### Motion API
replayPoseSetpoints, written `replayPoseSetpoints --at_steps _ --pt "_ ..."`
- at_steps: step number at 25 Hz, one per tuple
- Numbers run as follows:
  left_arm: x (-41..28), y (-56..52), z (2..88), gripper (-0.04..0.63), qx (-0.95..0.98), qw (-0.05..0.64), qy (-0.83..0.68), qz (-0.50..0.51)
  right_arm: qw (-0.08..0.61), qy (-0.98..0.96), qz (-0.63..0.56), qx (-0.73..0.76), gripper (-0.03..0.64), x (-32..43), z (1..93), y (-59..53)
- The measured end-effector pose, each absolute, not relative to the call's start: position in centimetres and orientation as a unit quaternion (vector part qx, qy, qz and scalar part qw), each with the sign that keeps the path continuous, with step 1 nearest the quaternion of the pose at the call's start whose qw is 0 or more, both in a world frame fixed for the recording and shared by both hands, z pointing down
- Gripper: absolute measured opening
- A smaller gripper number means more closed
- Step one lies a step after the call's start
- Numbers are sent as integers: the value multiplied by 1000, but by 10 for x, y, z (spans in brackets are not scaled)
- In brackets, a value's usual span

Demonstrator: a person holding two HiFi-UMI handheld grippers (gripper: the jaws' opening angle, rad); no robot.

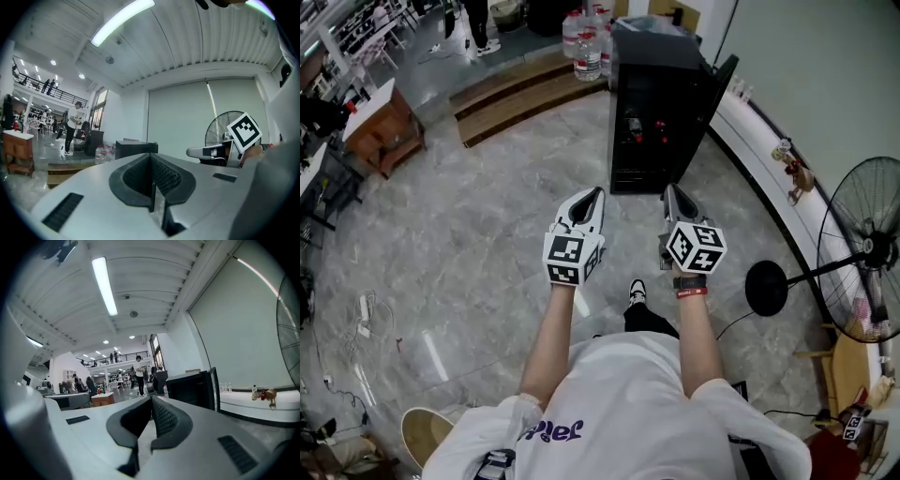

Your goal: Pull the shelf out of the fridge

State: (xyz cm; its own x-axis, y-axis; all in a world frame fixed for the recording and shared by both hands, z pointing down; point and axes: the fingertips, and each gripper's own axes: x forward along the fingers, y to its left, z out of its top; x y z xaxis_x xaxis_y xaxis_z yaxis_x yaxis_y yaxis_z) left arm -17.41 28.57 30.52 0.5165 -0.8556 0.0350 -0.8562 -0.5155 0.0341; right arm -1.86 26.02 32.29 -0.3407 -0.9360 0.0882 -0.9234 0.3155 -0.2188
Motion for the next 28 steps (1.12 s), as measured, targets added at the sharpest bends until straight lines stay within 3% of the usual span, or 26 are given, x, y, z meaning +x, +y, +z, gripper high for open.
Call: replayPoseSetpoints --at_steps 14,28 --pt "-106 110 284 18 855 13 -518 6 39 850 -133 -508 15 12 314 75" --pt "-43 7 306 17 855 30 -518 14 46 868 -143 -474 14 63 326 -32"
